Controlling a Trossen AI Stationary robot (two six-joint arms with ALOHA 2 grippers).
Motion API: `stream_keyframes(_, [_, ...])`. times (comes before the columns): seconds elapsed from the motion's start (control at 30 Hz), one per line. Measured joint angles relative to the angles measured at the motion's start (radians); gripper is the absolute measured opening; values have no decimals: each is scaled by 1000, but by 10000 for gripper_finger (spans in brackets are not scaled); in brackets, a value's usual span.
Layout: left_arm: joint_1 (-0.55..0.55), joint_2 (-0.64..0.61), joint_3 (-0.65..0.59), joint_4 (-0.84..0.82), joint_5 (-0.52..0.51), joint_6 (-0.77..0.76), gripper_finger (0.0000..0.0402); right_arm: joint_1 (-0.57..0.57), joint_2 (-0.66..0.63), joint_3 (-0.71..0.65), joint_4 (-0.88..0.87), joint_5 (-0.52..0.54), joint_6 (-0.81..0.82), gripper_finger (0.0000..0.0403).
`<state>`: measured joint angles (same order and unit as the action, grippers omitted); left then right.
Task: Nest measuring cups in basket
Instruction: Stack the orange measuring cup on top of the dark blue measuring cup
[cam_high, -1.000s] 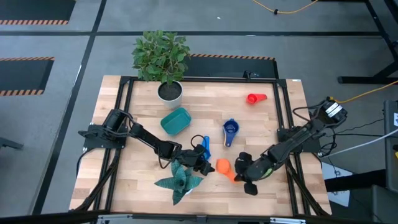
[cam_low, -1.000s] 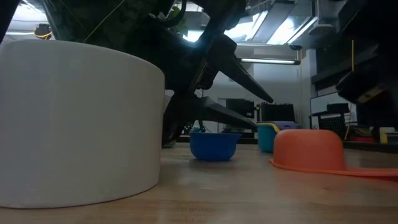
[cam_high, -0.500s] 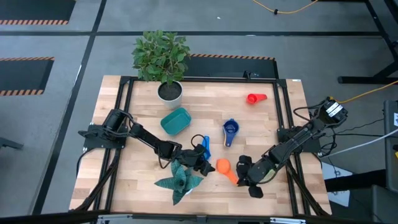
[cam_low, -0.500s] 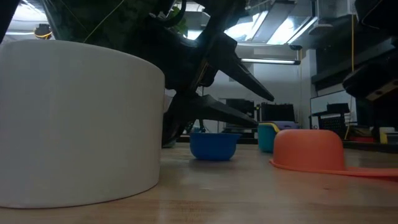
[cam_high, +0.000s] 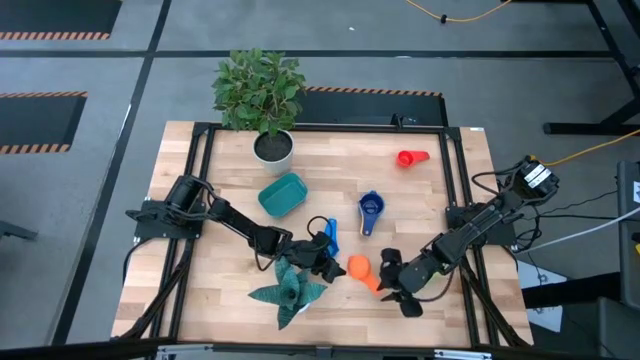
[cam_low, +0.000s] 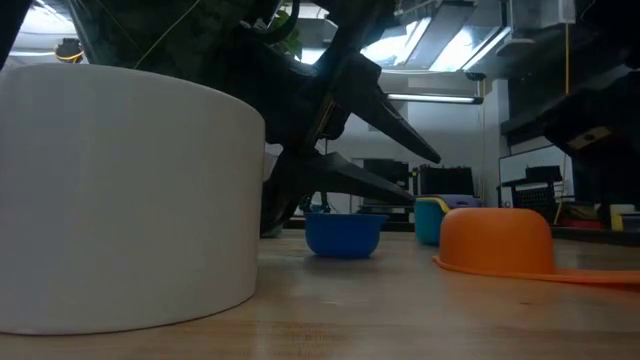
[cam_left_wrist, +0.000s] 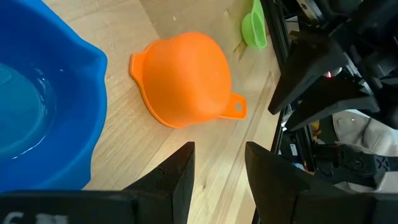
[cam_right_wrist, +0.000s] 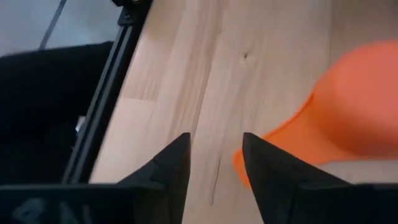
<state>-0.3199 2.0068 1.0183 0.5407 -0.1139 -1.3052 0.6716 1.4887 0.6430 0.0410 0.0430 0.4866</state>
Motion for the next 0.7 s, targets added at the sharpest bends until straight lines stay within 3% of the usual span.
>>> stream_keyframes(0.3, [0, 0, 0, 0, 0, 0, 135, 65, 0, 0, -7, 3, -430, 151])
stream_keyframes(0.57, [0, 0, 0, 0, 0, 7, 135, 120, 0, 0, -8, 223, -525, 150])
stream_keyframes(0.7, [0, 0, 0, 0, 0, 8, 135, 128, 1, 0, -9, 228, -525, 150])
